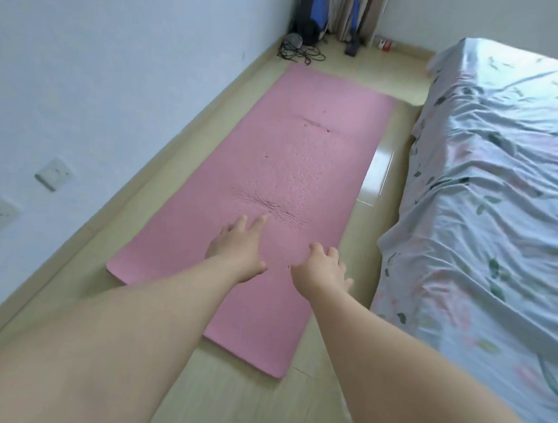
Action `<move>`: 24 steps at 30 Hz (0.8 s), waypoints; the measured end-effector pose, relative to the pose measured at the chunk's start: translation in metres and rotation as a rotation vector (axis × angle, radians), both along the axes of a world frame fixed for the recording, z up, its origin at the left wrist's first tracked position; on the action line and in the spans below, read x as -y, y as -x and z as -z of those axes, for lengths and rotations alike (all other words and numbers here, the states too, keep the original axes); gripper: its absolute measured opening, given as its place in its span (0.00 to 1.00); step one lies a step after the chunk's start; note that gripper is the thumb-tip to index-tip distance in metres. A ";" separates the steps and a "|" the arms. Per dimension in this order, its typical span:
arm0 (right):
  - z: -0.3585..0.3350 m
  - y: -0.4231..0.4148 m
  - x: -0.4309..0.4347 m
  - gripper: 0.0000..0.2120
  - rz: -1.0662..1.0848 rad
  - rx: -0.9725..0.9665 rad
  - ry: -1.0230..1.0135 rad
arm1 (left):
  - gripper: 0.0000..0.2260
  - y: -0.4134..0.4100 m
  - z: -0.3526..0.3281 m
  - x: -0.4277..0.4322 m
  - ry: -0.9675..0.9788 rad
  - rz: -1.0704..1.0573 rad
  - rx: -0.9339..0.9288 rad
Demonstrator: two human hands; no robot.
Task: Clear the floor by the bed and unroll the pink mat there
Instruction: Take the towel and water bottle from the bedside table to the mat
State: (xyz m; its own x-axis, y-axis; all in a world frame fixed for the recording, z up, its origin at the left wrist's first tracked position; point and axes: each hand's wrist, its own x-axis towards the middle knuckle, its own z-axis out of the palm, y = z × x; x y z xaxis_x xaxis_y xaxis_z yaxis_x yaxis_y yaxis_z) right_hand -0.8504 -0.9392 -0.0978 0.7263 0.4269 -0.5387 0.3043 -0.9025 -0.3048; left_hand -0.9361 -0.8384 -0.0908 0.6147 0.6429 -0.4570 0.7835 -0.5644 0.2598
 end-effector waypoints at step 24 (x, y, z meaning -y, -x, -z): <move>-0.228 0.045 0.030 0.25 0.227 0.212 -0.220 | 0.40 0.037 -0.225 0.012 -0.188 0.254 0.261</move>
State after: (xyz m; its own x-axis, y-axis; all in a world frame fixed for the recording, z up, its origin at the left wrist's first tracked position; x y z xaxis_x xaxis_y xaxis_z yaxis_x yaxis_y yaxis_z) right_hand -0.8951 -0.9696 0.1303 0.9012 0.3311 -0.2797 0.1813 -0.8741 -0.4507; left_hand -0.9727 -0.8501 0.1345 0.8445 0.5131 -0.1535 0.5344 -0.7880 0.3057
